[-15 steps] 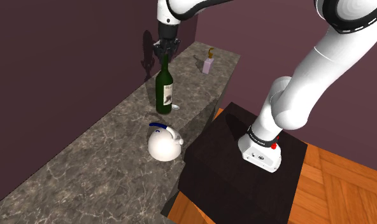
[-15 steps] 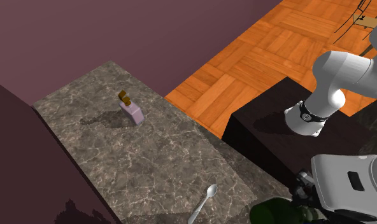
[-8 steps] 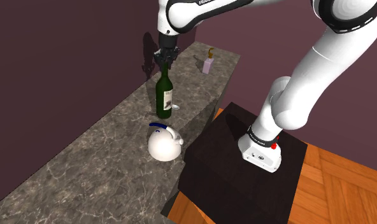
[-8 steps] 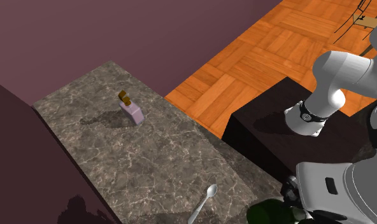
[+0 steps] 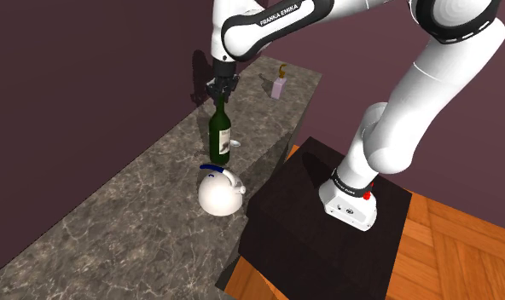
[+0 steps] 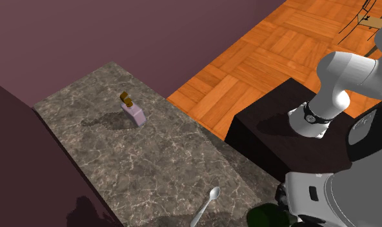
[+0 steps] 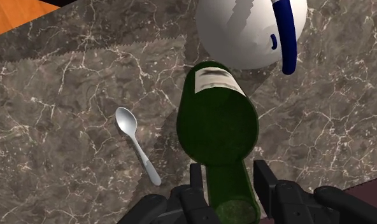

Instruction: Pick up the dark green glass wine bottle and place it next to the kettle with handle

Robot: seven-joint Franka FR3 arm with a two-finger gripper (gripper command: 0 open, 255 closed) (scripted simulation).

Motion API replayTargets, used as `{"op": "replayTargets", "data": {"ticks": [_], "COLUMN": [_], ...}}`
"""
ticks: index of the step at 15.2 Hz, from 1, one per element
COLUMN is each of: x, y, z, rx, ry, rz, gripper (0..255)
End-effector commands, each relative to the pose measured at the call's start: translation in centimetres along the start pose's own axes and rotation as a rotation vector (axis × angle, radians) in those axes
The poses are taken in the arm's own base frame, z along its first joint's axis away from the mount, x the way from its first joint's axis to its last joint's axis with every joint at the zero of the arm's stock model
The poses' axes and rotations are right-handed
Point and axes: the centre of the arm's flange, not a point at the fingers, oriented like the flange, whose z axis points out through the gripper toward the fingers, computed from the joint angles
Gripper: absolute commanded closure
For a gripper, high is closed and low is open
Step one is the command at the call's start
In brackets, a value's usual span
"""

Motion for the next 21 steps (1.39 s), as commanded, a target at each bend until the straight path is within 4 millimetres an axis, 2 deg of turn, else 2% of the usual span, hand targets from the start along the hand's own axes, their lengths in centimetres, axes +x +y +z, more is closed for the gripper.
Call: {"op": "replayTargets", "data": {"ticks": [1, 11, 19, 20, 21], "x": [-0.2, -0.4, -0.4, -0.4, -0.4], "y": [-0.1, 0.1, 0.1, 0.1, 0.1], "z": [1.1, 6.3, 6.3, 6.3, 6.4], "rx": [0.0, 0.0, 0.0, 0.0, 0.0], "ry": [0.001, 0.001, 0.001, 0.001, 0.001], "rz": [0.0, 0.0, 0.0, 0.0, 0.0], "gripper": [255, 255, 255, 0, 0]}}
